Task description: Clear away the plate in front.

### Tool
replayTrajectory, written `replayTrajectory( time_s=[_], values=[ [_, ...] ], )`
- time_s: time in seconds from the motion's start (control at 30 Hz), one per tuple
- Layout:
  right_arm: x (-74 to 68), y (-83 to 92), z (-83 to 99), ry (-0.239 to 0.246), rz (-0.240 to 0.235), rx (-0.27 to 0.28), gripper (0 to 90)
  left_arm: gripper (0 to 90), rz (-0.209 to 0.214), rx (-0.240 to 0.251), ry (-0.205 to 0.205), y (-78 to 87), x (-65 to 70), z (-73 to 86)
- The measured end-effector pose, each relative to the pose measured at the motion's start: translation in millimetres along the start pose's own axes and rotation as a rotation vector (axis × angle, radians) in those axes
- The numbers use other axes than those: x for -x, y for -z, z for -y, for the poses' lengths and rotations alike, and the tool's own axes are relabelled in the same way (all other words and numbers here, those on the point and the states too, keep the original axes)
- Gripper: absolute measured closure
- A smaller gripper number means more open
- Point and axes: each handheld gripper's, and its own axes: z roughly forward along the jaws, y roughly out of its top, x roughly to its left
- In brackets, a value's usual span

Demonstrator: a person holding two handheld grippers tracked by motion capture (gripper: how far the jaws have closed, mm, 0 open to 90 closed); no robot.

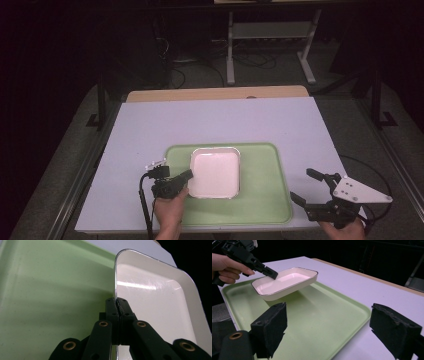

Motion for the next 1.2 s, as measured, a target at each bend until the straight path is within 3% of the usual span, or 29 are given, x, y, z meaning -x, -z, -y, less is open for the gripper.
replayTrajectory(
  time_s=[0.37,0.73,1.2],
  values=[
    [-1.8,-0.6,0.7,0.005,-0.004,-0.006,13.5,89.0,-0.053,-0.034,-0.007,-5.3,2.1,13.5],
    [-2.1,-1.6,0.6,0.009,-0.01,-0.01,13.6,88.9,-0.106,-0.038,-0.008,-8.1,5.5,16.3],
    [-2.3,-3.3,0.6,0.01,-0.015,-0.014,13.5,88.5,-0.135,-0.03,0.022,-15.4,11.4,19.3]
  ],
)
